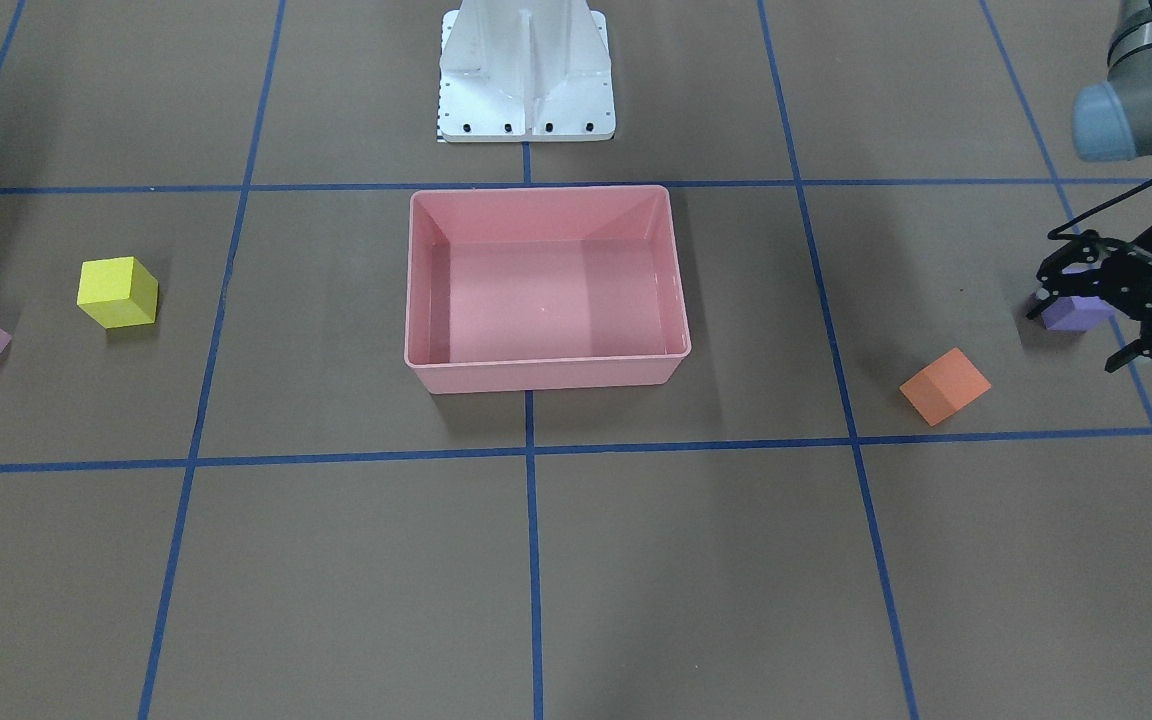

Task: Place blocks into pink bin with both arms
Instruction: 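Lower the left gripper onto the orange cube and close it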

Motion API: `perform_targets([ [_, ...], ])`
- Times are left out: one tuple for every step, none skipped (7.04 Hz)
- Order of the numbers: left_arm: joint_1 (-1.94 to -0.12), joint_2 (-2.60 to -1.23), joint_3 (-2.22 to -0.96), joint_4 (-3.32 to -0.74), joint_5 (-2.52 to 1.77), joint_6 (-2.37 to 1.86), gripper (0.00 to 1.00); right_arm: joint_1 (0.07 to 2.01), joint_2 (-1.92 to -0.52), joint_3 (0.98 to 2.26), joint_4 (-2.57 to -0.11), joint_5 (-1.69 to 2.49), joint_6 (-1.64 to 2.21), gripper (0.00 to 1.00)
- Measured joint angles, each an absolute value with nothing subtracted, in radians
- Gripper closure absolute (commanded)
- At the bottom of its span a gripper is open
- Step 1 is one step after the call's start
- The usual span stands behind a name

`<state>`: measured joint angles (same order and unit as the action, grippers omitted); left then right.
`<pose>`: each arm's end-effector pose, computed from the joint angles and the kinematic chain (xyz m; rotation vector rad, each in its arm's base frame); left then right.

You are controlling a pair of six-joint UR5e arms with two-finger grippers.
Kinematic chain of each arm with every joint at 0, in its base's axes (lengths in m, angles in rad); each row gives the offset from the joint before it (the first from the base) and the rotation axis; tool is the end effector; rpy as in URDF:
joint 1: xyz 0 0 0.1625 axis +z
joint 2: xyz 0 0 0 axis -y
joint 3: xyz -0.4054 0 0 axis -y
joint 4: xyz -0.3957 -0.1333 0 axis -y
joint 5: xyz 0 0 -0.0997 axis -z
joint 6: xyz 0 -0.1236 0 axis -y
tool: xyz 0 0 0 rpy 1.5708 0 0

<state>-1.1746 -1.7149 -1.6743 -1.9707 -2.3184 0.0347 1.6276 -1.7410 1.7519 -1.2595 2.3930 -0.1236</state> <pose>0.1769 -0.5504 0.4789 0.4848 0.8333 0.6394 0.0681 -0.4451 0.6060 0.3763 -0.7850 -0.1950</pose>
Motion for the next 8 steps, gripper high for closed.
perform_targets([
  [-1.128, -1.748, -1.641, -1.98, -2.276, 0.019, 0.0, 1.628, -1.741, 1.752, -1.259, 2.395, -0.124, 0.0],
  [-1.097, -1.778, -1.585, -2.016, -2.257, 0.013, 0.0, 1.628, -1.741, 1.752, -1.259, 2.395, -0.123, 0.0],
  [-1.074, -1.799, -1.521, -2.076, -2.249, 0.012, 0.0, 1.628, -1.741, 1.752, -1.259, 2.395, -0.124, 0.0],
  [-1.062, -1.809, -1.48, -2.118, -2.247, 0.012, 0.0, 1.628, -1.741, 1.752, -1.259, 2.395, -0.122, 0.0],
  [-1.054, -1.813, -1.463, -2.136, -2.246, 0.013, 0.0, 1.628, -1.741, 1.752, -1.259, 2.395, -0.119, 0.0],
  [-1.041, -1.813, -1.458, -2.142, -2.246, 0.013, 0.0, 1.628, -1.741, 1.752, -1.258, 2.396, -0.115, 0.01],
  [-1.027, -1.812, -1.456, -2.143, -2.245, 0.014, 0.0, 1.628, -1.741, 1.752, -1.258, 2.396, -0.113, 0.0],
  [-1.018, -1.81, -1.456, -2.143, -2.245, 0.016, 0.0, 1.628, -1.741, 1.752, -1.259, 2.396, -0.112, 0.01],
])
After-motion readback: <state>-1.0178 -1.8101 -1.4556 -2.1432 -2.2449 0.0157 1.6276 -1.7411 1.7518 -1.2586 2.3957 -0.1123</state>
